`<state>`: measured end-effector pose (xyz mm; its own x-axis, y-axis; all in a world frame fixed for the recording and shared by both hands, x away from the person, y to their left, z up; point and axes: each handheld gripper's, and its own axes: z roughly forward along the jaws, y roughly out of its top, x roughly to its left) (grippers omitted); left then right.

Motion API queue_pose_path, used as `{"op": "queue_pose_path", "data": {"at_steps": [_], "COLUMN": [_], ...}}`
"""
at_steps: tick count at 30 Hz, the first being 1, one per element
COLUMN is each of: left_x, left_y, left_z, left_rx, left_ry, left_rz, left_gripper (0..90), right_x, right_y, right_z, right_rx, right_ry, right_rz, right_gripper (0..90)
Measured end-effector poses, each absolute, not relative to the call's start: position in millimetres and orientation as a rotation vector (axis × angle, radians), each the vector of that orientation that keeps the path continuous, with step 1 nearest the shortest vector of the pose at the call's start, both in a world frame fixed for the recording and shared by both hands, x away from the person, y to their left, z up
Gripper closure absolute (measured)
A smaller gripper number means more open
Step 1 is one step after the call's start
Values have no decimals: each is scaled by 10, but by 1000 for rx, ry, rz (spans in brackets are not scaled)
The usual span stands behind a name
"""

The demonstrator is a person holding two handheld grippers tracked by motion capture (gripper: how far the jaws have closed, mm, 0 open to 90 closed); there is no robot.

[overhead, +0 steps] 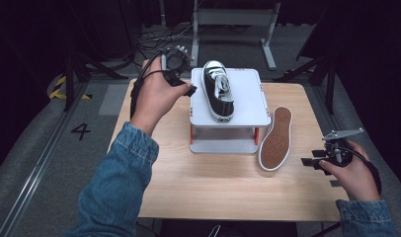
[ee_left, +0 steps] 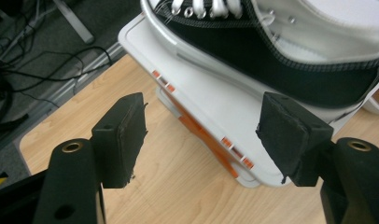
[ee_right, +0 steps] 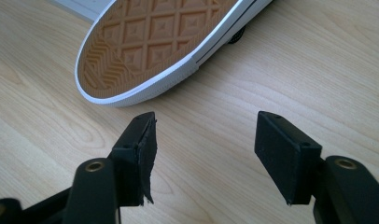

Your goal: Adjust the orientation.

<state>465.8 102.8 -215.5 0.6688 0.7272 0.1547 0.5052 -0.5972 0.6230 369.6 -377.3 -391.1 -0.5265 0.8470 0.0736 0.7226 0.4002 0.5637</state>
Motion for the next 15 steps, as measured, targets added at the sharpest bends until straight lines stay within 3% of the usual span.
{"op": "queue_pose_path", "data": {"at_steps": [15], "left_x": [4141], "left_y": [1554], "left_z": [-2658], "left_rx": [2320], "left_ry": [1020], "left_rz": [440], "left_gripper": [320], "right_x": [3793], "right_y": [-3698], "right_z": [-3922], "right_rx": [1293], "right_ry": [2407], "right_rz": [899], "right_gripper": [410]}}
